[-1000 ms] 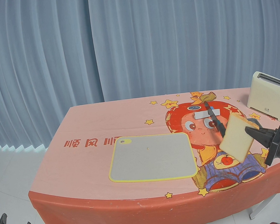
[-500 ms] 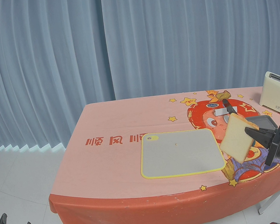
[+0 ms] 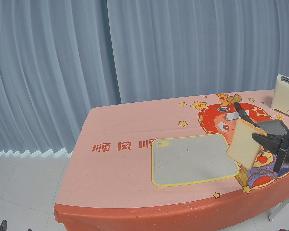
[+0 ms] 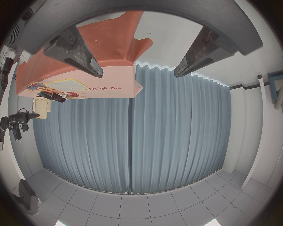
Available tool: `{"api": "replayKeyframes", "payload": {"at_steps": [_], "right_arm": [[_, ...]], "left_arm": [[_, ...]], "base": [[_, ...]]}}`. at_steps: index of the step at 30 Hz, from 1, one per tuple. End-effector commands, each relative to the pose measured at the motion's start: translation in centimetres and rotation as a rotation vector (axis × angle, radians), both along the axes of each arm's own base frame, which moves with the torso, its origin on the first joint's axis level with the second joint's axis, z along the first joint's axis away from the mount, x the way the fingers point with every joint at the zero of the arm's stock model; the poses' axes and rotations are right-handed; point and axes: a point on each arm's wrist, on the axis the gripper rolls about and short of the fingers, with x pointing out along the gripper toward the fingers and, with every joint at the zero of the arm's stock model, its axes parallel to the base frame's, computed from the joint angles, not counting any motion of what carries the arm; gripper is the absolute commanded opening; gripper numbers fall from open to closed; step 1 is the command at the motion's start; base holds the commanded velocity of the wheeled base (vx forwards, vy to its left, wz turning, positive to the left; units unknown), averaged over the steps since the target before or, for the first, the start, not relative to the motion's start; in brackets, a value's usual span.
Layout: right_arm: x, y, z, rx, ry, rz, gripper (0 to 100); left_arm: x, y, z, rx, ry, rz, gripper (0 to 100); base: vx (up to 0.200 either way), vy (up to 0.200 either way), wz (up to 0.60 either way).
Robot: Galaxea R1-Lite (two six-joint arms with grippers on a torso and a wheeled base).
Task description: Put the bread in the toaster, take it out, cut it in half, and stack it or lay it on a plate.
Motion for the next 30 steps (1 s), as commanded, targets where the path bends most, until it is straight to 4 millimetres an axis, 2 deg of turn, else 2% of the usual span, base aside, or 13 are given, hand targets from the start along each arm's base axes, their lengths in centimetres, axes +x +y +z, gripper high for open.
{"api": "replayKeyframes", "payload": {"at_steps": [1,5,13,30], "right_arm": [[0.0,0.1,0.0,0.006,0.0,0.002,0],[0.3,0.3,0.0,0.014,0.01,0.004,0],[0.6,0.7,0.9,0.135,0.046,-0.002,0],[0.9,2.0,-0.1,0.248,0.18,-0.033,0]], "left_arm": [[0.1,0.0,-0.5,0.0,0.011,0.001,100],[0.1,0.0,-0.5,0.0,0.011,0.001,100],[0.1,0.0,-0.5,0.0,0.01,-0.001,100],[0.1,0.0,-0.5,0.0,0.01,0.001,100]], "base": [[0.0,0.0,0.0],[0.0,0.0,0.0],[0.0,0.0,0.0],[0.0,0.0,0.0]]}}
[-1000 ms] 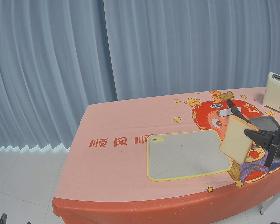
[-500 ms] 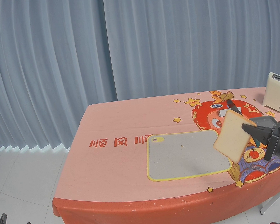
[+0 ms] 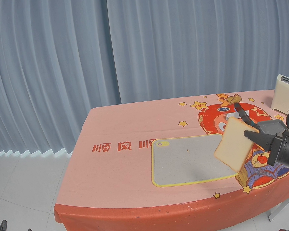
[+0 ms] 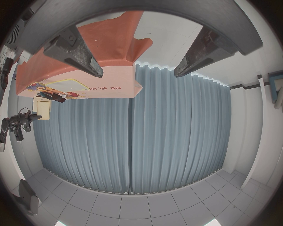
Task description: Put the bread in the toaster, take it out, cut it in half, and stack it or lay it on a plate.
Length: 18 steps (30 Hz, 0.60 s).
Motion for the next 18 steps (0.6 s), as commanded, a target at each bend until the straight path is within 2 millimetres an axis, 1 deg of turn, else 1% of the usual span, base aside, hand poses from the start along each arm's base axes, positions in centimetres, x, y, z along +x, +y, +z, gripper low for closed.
{"api": "replayKeyframes", "payload": {"at_steps": [1,5,9,14,16,18], "right_arm": [[-0.2,0.4,-0.6,0.02,0.044,-0.007,0],[-0.2,0.5,-0.3,0.117,0.081,-0.032,0],[-0.1,0.8,0.4,0.247,0.065,-0.035,0],[0.1,2.1,0.8,0.443,0.094,-0.051,0],[0.5,2.6,0.3,0.48,0.117,-0.083,0],[1.0,3.1,-0.6,0.485,0.149,-0.11,0]], "left_arm": [[0.1,0.0,-0.5,0.0,0.012,0.0,100],[0.1,0.0,-0.5,0.0,0.012,0.0,100],[0.1,0.0,-0.5,0.0,0.012,0.0,100],[0.1,0.0,-0.5,0.0,0.012,0.0,100],[0.1,0.0,-0.5,0.0,0.01,0.0,100],[0.1,0.0,-0.5,0.0,0.012,0.0,100]], "base": [[0.0,0.0,0.0],[0.0,0.0,0.0],[0.0,0.0,0.0],[0.0,0.0,0.0],[0.0,0.0,0.0],[0.0,0.0,0.0]]}}
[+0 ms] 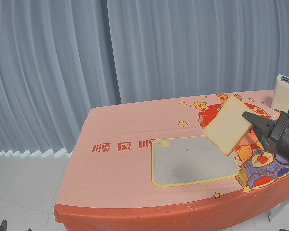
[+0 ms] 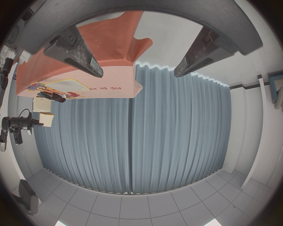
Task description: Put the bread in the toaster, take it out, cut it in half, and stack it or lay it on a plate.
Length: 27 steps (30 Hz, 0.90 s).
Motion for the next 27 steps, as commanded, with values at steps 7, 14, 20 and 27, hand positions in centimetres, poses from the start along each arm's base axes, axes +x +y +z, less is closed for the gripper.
{"api": "replayKeyframes", "payload": {"at_steps": [7,14,20,27], "right_arm": [[1.8,2.6,-3.5,0.105,-0.003,0.001,0],[4.4,4.7,-2.3,0.155,-0.134,-0.008,0],[5.1,5.2,-3.5,0.141,-0.108,-0.022,0],[5.4,5.0,-3.4,0.155,-0.124,-0.035,0]], "left_arm": [[0.1,0.0,-0.5,-0.001,0.012,0.002,100],[0.1,0.0,-0.5,-0.001,0.012,0.001,100],[0.1,0.0,-0.5,-0.001,0.012,0.002,100],[0.1,0.0,-0.5,-0.001,0.012,0.001,100]], "base": [[0.0,0.0,0.0],[0.0,0.0,0.0],[0.0,0.0,0.0],[0.0,0.0,0.0]]}}
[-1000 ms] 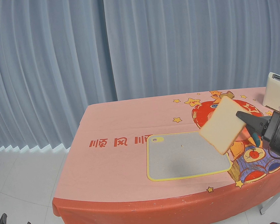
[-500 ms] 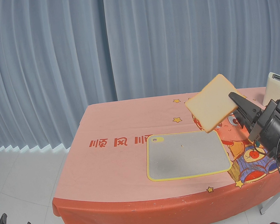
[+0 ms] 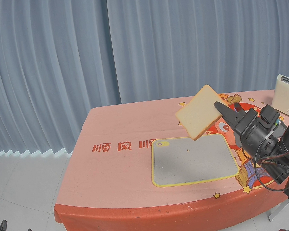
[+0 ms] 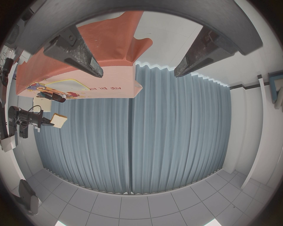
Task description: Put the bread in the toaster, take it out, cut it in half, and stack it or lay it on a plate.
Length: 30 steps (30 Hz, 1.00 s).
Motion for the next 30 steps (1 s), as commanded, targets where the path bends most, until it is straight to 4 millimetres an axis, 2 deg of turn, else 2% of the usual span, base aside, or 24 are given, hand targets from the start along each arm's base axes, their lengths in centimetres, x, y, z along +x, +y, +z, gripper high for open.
{"api": "replayKeyframes", "payload": {"at_steps": [1,9,17,30], "right_arm": [[0.7,-0.1,-0.8,-0.016,0.019,-0.021,0],[2.4,-0.4,-2.4,-0.056,0.066,-0.073,0],[2.4,-0.5,-5.4,-0.139,0.167,-0.076,0],[3.3,-0.6,-7.5,-0.176,0.232,-0.097,0]], "left_arm": [[0.1,0.0,-0.5,-0.001,0.011,0.002,100],[0.1,0.0,-0.5,-0.001,0.011,0.0,100],[0.1,0.0,-0.5,-0.001,0.011,0.002,100],[0.1,0.0,-0.5,-0.001,0.011,0.002,100]], "base": [[0.0,0.0,0.0],[0.0,0.0,0.0],[0.0,0.0,0.0],[0.0,0.0,0.0]]}}
